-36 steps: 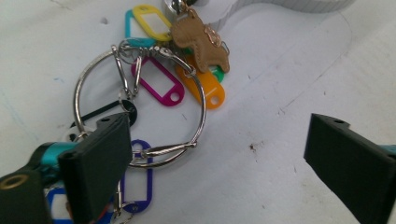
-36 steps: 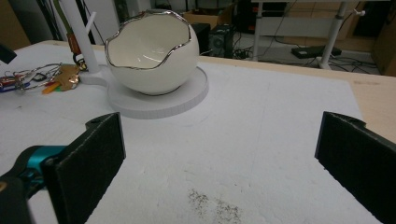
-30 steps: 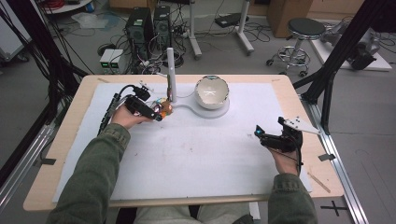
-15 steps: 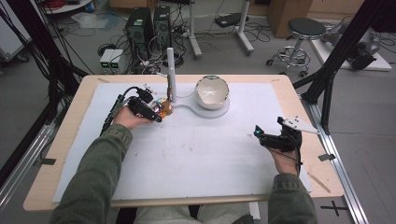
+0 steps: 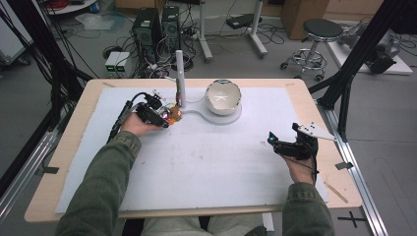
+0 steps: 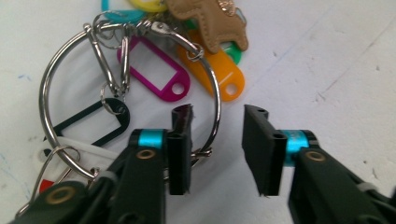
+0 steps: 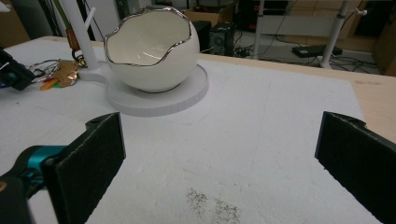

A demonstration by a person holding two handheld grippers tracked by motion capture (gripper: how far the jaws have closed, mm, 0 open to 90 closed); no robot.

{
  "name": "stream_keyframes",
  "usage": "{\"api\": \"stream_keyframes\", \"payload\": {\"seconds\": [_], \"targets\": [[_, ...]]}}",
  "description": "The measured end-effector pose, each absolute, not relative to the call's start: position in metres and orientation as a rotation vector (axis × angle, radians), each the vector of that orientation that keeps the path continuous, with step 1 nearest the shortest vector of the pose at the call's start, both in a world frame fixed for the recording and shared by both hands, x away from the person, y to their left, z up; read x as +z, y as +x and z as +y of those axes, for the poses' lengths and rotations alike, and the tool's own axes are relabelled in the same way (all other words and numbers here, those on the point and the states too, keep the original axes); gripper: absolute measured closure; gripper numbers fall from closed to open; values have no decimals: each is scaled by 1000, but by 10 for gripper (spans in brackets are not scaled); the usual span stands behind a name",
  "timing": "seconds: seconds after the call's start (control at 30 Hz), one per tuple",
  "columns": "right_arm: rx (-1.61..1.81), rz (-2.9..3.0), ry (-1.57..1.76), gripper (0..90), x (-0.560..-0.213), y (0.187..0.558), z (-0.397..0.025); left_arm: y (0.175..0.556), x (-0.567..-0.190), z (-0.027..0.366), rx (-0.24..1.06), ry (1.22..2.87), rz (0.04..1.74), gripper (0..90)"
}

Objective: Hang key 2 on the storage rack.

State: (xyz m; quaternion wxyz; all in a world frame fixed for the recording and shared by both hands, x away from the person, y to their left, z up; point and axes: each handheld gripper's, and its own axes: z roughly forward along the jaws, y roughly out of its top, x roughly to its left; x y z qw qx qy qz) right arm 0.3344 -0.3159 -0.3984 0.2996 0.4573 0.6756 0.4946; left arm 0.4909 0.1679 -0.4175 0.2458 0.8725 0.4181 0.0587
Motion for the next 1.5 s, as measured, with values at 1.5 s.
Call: {"api": "stream_keyframes", "payload": {"seconds": [1.5], "targets": [[1310, 1791, 1215, 8, -398, 334, -316, 479, -365, 204, 143, 2226, 1093, 869]]}}
